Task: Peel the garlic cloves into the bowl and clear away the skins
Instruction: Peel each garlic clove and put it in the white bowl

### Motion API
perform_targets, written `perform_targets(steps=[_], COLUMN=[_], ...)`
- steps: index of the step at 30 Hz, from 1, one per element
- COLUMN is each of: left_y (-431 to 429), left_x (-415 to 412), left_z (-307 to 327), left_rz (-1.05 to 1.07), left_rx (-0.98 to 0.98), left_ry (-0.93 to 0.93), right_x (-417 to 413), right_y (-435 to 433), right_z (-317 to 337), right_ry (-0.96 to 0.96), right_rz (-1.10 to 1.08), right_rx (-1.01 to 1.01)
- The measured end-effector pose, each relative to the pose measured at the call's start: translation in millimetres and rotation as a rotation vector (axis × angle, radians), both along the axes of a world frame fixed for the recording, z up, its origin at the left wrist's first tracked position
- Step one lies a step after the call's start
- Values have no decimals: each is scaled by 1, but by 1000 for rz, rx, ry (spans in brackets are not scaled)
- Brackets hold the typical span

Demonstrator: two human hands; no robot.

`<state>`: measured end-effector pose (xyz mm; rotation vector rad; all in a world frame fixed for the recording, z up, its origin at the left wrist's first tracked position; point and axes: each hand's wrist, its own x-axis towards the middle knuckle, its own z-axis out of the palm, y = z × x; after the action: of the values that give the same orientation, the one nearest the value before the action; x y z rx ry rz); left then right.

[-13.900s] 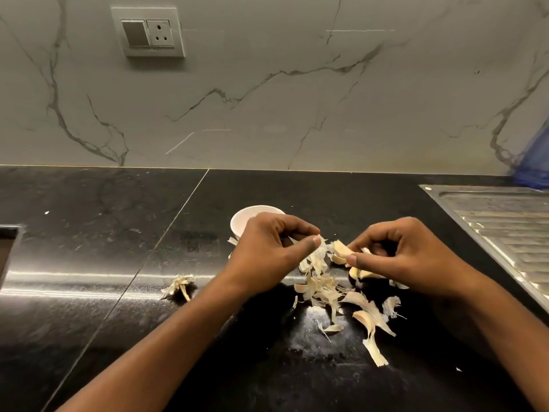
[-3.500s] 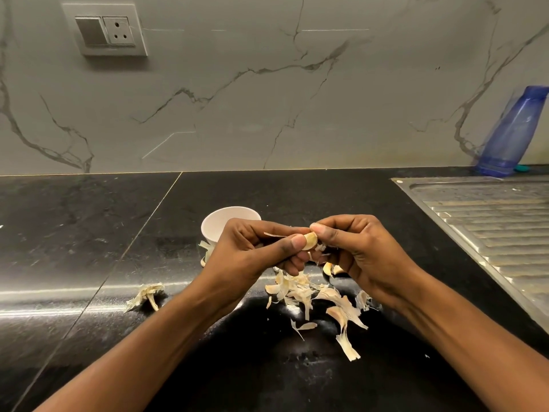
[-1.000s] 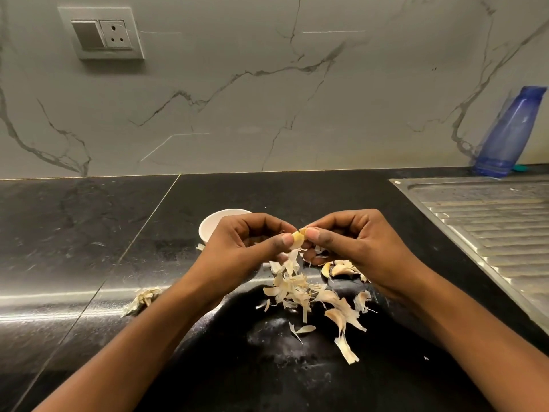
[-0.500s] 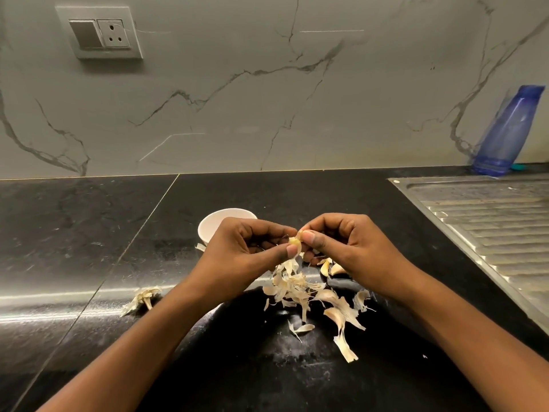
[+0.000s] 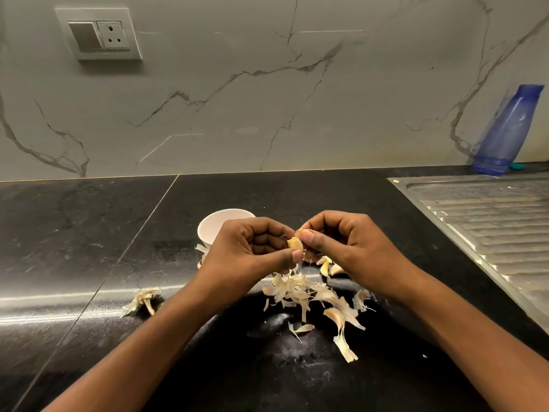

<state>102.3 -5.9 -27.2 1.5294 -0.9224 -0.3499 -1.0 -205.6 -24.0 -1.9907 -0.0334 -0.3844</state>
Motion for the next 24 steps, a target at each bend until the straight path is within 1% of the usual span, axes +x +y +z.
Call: perform_targets(steps=[7, 11, 16, 21, 24], left_y=[1, 1, 3, 3, 3], left_x=[1, 0, 1, 1, 1], left_z=[0, 2, 7, 9, 9], left_rz=[18, 32, 54, 76, 97], left_rx=[-13, -81, -176, -188, -192], left_ry=[-10, 75, 234, 262, 278], right_x=[0, 0, -1, -5, -6], right_y=[0, 1, 0, -1, -2], right_z=[-1, -1, 3, 6, 7], right_ry=[27, 44, 40, 53, 51], right_rz=[17, 30, 15, 52, 48], right_rx=[127, 169, 245, 287, 279])
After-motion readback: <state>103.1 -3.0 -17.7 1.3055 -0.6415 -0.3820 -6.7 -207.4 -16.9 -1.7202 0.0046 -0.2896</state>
